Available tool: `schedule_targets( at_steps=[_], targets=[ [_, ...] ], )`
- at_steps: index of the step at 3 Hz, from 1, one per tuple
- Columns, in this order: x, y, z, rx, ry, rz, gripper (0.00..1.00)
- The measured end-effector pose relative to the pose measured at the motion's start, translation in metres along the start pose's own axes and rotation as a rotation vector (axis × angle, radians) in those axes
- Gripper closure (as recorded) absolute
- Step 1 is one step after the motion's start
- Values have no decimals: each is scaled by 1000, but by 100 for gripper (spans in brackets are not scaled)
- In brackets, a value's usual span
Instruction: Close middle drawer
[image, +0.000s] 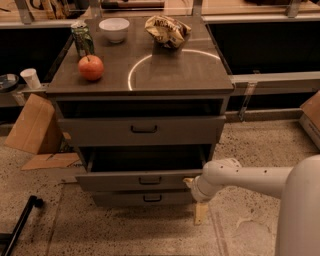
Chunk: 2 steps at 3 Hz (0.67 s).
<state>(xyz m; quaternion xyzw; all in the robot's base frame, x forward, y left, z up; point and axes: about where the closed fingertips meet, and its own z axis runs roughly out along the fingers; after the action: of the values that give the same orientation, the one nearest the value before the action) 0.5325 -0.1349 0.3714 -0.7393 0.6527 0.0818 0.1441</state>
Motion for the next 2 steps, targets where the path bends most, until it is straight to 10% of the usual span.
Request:
schedule_targets(
  at_steps=[2],
  targets=[
    [4, -25, 3, -21, 3, 5, 0]
  ],
)
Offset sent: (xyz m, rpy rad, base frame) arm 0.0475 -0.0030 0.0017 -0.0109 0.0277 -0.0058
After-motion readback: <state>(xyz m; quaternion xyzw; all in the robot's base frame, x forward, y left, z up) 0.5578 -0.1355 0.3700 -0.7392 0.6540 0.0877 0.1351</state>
